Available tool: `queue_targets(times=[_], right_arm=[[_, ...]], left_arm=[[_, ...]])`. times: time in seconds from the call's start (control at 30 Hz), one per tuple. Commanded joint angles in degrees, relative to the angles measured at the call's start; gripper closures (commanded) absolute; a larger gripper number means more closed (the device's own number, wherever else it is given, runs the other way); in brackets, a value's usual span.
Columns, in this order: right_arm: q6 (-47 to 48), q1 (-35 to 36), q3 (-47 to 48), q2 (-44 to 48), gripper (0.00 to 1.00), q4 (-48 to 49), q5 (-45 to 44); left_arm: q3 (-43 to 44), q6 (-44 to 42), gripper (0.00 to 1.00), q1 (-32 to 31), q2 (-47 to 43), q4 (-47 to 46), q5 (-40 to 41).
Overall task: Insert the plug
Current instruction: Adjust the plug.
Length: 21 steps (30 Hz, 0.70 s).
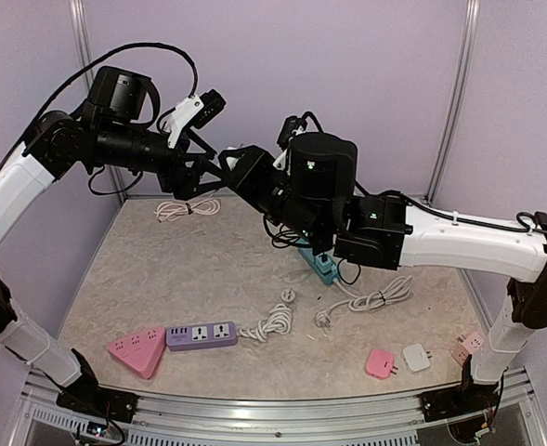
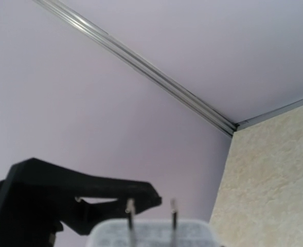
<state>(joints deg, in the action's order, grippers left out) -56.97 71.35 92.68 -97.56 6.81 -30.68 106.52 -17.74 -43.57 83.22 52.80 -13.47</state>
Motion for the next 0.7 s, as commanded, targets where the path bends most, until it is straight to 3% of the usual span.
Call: queue_targets(times=[0.0, 0.67], right_arm=[[-1.83, 0.64, -1.75, -0.82, 1.00, 3.11, 0.50], [-12.69, -1.20, -10.56, 2.18, 1.00, 16.62, 5.10]], left_arm=[[2.31, 1.00, 0.22, -0.32, 1.30, -2.30, -0.04], [3.96, 0.77, 0.31, -0.81, 2.78, -2.79, 0.08]])
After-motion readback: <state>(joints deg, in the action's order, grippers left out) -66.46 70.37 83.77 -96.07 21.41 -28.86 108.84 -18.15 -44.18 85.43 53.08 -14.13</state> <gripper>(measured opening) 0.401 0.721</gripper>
